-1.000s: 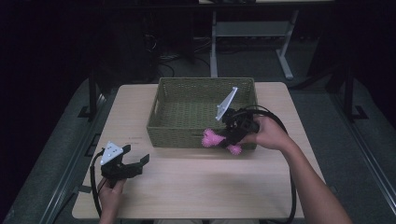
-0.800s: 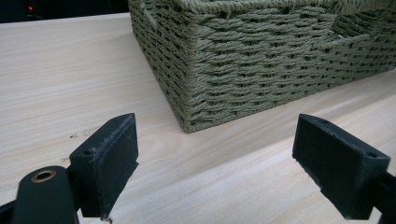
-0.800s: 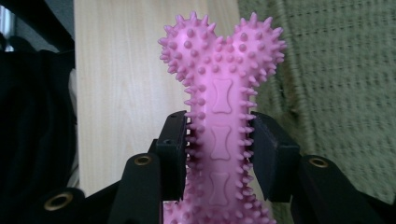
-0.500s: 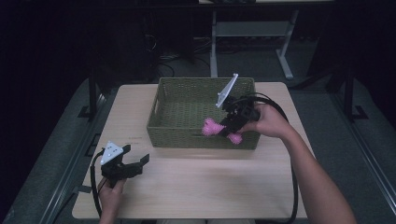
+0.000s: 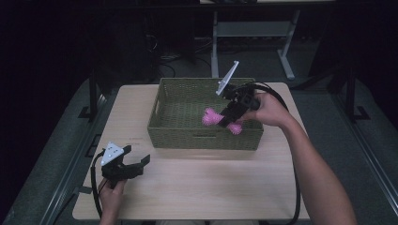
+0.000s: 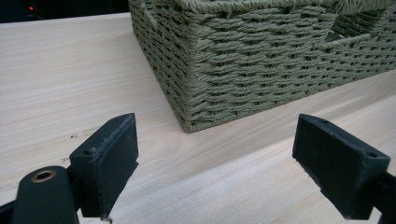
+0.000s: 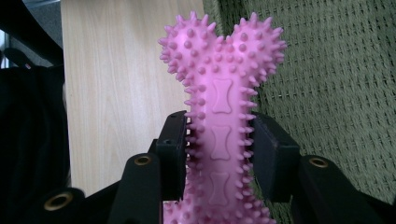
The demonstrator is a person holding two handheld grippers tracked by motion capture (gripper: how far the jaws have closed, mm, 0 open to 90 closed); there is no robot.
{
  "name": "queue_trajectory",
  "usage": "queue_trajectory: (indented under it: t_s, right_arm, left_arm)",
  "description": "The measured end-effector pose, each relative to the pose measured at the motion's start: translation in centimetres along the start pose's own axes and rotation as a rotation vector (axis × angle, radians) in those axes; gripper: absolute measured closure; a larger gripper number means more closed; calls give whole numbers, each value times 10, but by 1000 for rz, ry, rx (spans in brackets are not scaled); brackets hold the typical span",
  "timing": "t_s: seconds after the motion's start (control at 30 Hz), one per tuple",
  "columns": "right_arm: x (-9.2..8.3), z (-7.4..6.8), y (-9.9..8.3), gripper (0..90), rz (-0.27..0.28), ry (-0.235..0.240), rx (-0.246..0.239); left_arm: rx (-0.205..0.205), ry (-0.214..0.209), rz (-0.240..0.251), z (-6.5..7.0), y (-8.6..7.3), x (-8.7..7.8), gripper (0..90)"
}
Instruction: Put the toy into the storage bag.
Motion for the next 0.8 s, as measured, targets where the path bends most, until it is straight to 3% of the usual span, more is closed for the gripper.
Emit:
queue_trajectory:
  t_s: [0.8]
  right_arm:
    - [1, 37, 12, 581, -36, -14, 61]
  left_arm:
    - [5, 0, 3, 1, 0, 0, 139]
Point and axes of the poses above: each handheld gripper's, and its own axes: x roughly forward along the jaws, y roughly out of its top, z roughly to its right, the point moved 2 cm from there along x, roughly forward along the jaws, and after that the axes turned 2 degrees about -y, right-handed, at the moved point
